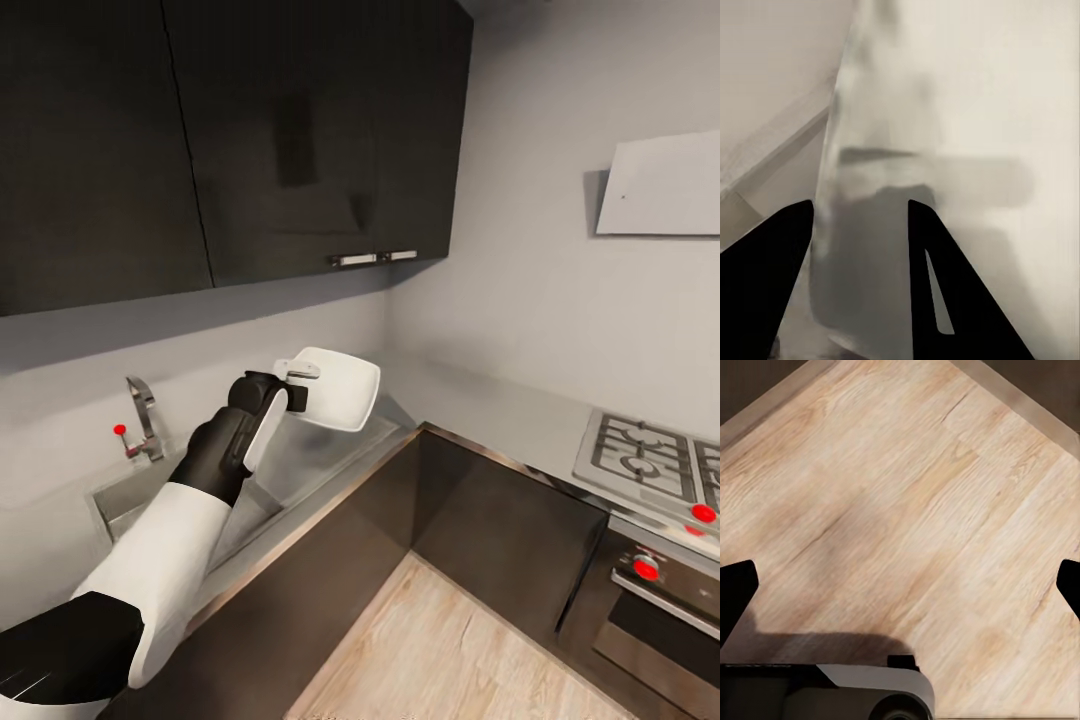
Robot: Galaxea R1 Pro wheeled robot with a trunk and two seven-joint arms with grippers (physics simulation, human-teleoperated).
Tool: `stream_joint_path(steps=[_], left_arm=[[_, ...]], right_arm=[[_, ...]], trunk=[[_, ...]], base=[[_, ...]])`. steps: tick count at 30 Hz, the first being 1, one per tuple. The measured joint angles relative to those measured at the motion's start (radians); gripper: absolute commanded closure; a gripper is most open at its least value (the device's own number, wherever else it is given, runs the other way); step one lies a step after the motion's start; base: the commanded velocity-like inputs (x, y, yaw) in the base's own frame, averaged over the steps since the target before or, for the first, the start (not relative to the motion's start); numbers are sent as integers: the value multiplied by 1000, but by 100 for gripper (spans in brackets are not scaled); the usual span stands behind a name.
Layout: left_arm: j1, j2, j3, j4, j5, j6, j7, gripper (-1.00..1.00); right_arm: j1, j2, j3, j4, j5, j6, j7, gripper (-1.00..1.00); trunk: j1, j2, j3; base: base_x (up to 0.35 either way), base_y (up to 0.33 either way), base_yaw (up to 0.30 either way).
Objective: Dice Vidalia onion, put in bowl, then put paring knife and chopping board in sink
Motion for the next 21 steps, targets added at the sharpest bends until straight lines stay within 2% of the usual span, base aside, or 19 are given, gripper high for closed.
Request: stream_joint_path(steps=[6,15,21], left_arm=[[0,0,0,0,4,0,0,100],[0,0,0,3,5,0,0,100],[1,0,0,2,5,1,0,100]], right_arm=[[0,0,0,0,0,0,0,-100],[0,0,0,0,0,0,0,-100],[0,0,0,1,0,0,-1,-100]], trunk=[[0,0,7],[0,0,13],[0,0,12]], base=[[-195,149,192],[-17,13,137],[0,0,252]])
